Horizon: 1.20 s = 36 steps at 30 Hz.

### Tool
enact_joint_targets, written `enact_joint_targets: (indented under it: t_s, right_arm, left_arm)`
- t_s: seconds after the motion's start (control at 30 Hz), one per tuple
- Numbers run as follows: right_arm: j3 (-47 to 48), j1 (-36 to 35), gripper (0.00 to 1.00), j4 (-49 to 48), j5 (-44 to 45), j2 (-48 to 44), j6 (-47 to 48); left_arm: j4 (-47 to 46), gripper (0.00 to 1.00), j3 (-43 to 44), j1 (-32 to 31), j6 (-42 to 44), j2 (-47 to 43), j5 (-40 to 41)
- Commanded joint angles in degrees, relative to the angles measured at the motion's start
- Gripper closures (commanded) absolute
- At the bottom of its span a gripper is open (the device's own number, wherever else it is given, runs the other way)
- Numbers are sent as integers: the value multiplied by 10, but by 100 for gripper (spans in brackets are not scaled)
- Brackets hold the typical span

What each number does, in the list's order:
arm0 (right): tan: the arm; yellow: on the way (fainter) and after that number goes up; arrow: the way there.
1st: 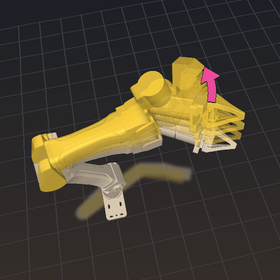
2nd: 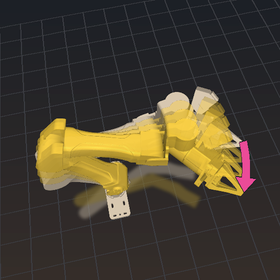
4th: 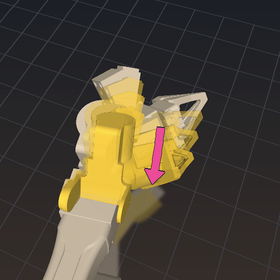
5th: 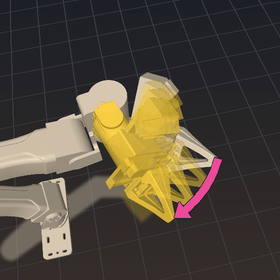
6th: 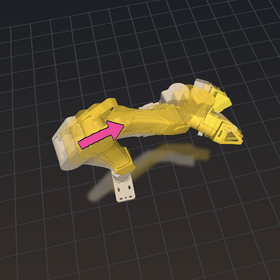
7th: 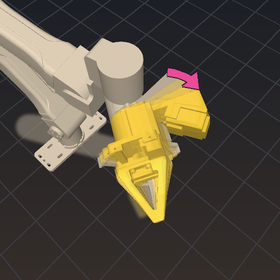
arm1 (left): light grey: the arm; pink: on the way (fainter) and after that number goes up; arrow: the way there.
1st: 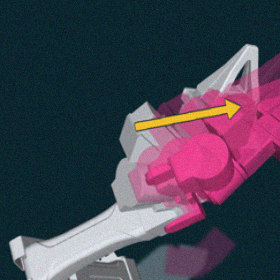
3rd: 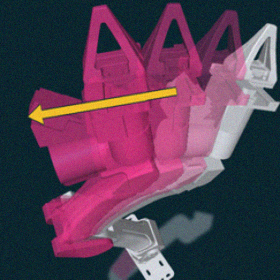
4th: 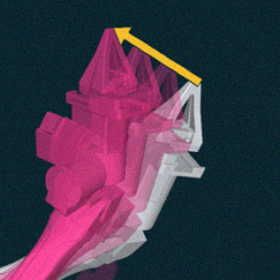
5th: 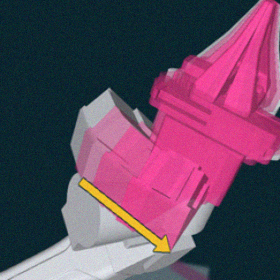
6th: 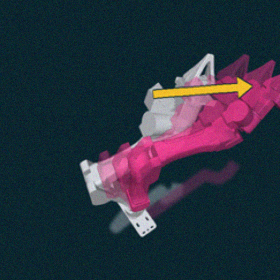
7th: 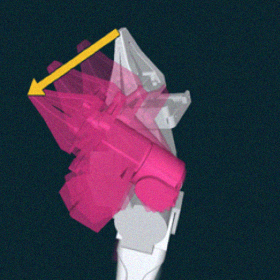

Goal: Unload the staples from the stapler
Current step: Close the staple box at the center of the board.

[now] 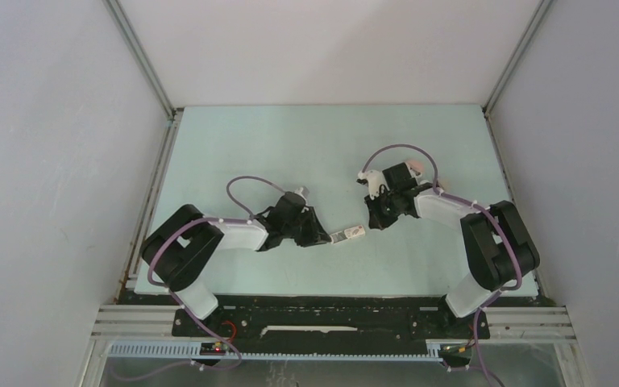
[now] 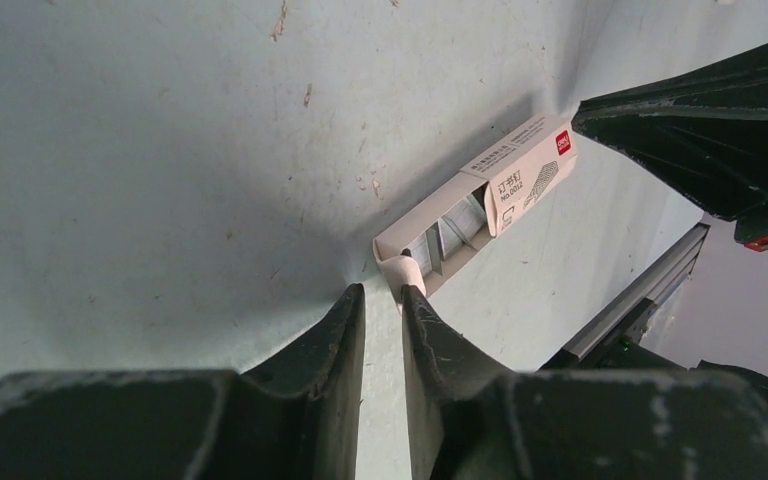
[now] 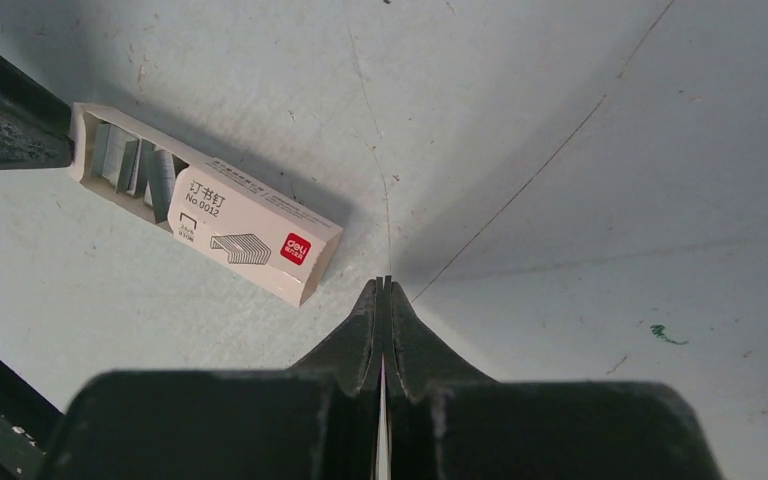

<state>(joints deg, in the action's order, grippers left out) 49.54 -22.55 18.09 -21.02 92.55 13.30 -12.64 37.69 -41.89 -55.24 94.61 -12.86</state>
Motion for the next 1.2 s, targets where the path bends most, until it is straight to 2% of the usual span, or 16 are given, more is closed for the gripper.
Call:
enact_joint_targets:
  t_s: [0.0, 1.17]
  right_arm:
    - [23, -12, 100, 9, 13, 7, 6]
    - [40, -73, 100, 30, 57, 21, 29]
  left_arm:
    - [2, 76, 30, -4, 13, 9, -13]
    - [26, 85, 60, -5, 21, 23, -17]
